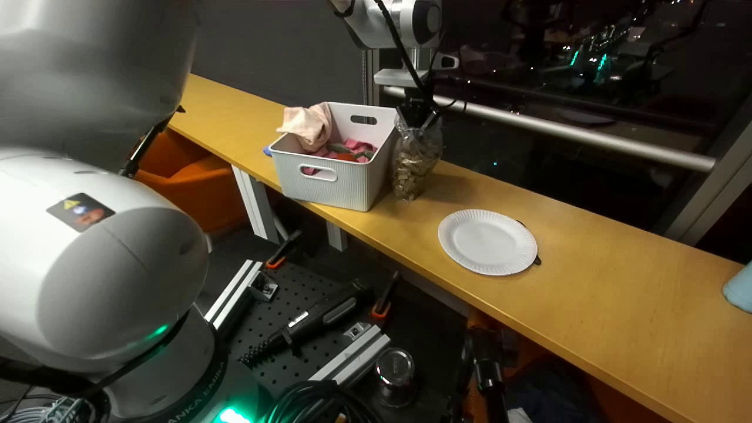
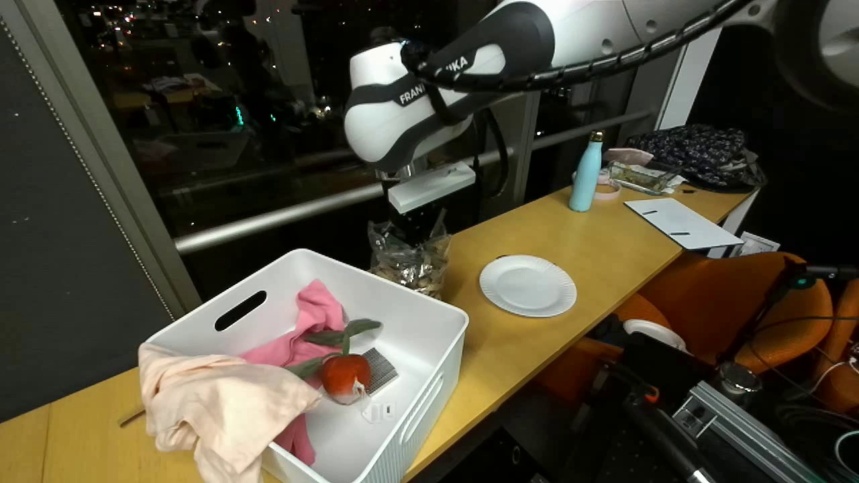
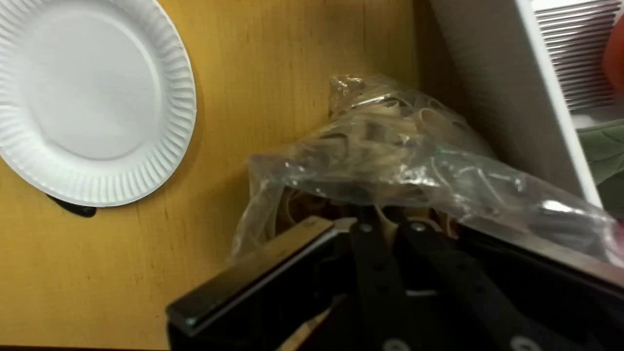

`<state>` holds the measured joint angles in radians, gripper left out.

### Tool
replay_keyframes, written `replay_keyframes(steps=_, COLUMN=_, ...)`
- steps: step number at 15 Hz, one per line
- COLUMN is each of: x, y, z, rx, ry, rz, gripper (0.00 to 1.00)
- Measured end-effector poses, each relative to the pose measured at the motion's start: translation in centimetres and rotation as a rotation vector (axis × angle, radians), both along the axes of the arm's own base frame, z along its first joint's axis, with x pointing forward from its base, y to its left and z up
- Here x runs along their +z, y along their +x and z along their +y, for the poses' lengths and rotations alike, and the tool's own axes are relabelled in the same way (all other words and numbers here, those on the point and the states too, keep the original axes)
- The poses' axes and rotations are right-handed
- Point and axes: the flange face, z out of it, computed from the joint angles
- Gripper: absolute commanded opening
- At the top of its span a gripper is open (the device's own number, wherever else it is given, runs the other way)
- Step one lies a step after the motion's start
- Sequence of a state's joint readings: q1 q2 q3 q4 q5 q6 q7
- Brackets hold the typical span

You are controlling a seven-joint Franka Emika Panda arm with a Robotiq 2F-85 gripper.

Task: Place some rubber bands from the plastic on the white plate.

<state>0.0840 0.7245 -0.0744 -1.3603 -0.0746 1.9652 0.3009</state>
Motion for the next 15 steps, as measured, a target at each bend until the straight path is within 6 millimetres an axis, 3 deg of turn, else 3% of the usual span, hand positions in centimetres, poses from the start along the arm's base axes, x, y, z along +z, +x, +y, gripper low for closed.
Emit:
replay_keyframes(steps=9, x=5.8, y=-2.5, z=-1.6, rx=-0.069, ry=-0.056, rz=-0.048, gripper=0.01)
replay_keyframes(steps=15, x=8.5, y=-2.3, z=-2.4, rx=-0.128, ry=-0.080, rz=-0.137, gripper=0.01)
